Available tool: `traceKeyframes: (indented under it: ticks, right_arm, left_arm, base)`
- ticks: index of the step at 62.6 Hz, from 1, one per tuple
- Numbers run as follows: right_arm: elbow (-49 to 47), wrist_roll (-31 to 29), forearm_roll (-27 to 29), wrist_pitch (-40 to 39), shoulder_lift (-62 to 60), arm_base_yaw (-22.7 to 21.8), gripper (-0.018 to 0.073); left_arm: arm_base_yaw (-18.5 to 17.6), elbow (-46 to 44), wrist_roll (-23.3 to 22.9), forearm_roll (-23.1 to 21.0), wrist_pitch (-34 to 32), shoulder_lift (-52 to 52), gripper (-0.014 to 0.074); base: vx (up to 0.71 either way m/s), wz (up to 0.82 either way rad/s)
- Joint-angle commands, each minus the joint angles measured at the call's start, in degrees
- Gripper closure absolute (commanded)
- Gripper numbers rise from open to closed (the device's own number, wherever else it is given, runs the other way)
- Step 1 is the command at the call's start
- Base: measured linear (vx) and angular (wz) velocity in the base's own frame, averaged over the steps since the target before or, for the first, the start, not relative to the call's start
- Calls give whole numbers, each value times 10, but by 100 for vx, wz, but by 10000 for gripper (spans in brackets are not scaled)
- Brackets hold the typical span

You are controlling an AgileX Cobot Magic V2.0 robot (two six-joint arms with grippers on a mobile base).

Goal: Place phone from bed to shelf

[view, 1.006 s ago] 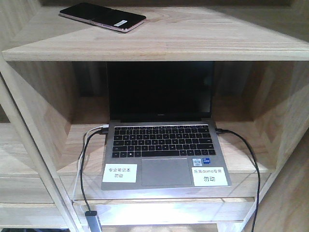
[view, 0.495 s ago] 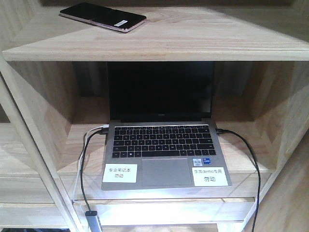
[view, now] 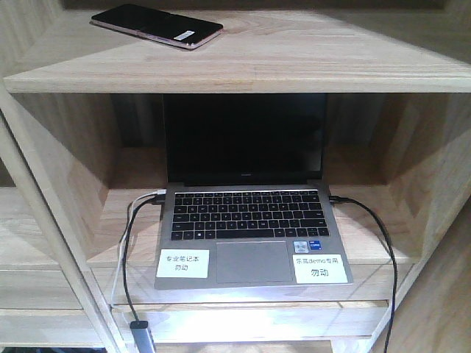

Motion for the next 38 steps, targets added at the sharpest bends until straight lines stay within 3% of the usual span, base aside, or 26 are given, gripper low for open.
traceKeyframes:
  ticks: [1,38]
  right_arm:
    - [6,-5,-8,-49,-7,-4,564]
    - [6,-5,-8,-49,-7,-4,564]
  left_arm:
    - [0,4,0,-5,-40,-5,595]
    - [0,4,0,-5,-40,-5,595]
  base:
    - [0,0]
    - [0,0]
